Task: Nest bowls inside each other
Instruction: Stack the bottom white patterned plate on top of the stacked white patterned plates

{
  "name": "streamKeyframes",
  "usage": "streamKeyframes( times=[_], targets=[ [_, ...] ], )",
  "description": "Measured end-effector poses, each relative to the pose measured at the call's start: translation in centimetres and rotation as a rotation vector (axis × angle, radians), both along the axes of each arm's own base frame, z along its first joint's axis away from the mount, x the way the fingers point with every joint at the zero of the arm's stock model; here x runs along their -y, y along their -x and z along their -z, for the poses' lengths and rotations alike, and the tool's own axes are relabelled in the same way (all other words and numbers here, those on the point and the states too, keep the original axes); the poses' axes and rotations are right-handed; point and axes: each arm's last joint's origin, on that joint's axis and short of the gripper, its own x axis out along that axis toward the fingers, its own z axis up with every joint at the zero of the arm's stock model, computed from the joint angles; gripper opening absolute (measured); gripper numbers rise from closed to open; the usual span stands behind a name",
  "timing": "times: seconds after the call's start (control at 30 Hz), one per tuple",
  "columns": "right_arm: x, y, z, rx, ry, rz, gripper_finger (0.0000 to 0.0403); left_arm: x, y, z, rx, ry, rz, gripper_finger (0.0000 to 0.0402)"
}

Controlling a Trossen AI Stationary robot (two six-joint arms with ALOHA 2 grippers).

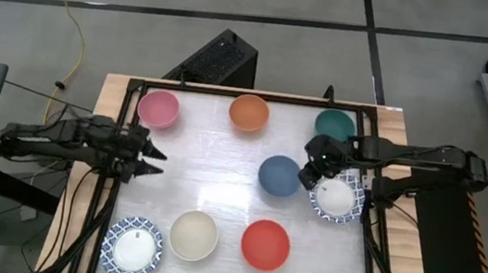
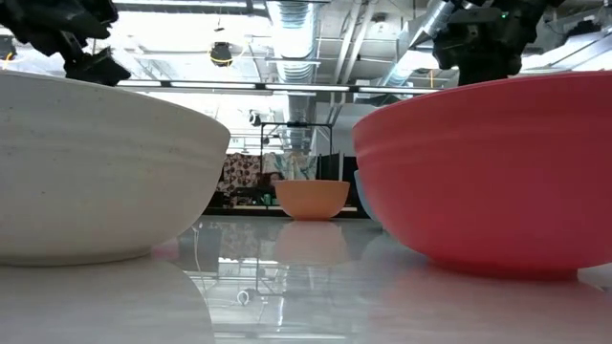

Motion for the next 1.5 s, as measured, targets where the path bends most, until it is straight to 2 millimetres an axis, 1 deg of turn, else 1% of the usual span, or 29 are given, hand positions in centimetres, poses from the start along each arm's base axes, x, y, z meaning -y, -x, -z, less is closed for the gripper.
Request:
streamKeyframes(
  times=[0.13,0.27,0.33,0.47,0.6,0.73,0.83,0.97,1.1,1.3,1.5],
  targets=[
    [-0.4,0.0,0.0,-0.008,0.001,-0.022,0.0144,0.7,-2.3,0.2,-0.174,0.081,0.166,0.0247],
    [-0.5,0.0,0.1,-0.009,0.001,-0.028,0.0144,2.2,-4.2,0.8,-0.447,0.185,0.335,0.0247],
    [-0.6,0.0,0.1,-0.009,0.001,-0.031,0.0144,3.2,-4.9,1.1,-0.570,0.198,0.389,0.0247],
    [-0.5,0.0,0.1,-0.011,0.028,-0.015,0.0144,5.9,-6.1,2.0,-0.734,0.219,0.464,0.0247],
    [-0.4,0.0,0.1,-0.012,0.051,-0.003,0.0144,8.4,-6.6,3.0,-0.874,0.213,0.494,0.0247],
    [-0.4,0.0,0.0,-0.011,0.054,-0.007,0.0144,10.4,-6.5,3.6,-0.926,0.135,0.536,0.0247],
    [-0.4,0.0,0.0,-0.008,0.055,-0.007,0.0144,11.3,-6.2,4.0,-0.925,0.058,0.536,0.0247],
    [-0.4,0.0,0.0,-0.008,0.055,-0.006,0.0144,12.0,-5.7,4.3,-0.916,-0.037,0.541,0.0247],
    [-0.4,0.0,0.0,-0.008,0.055,-0.006,0.0144,12.0,-5.2,5.0,-0.955,-0.149,0.470,0.0247],
    [-0.4,0.0,0.0,-0.008,0.054,-0.006,0.0144,12.2,-5.1,6.6,-1.004,-0.109,0.486,0.0247],
    [-0.4,0.0,0.0,-0.009,0.054,-0.006,0.0144,12.4,-5.2,7.4,-1.036,-0.105,0.520,0.0247]
  ],
)
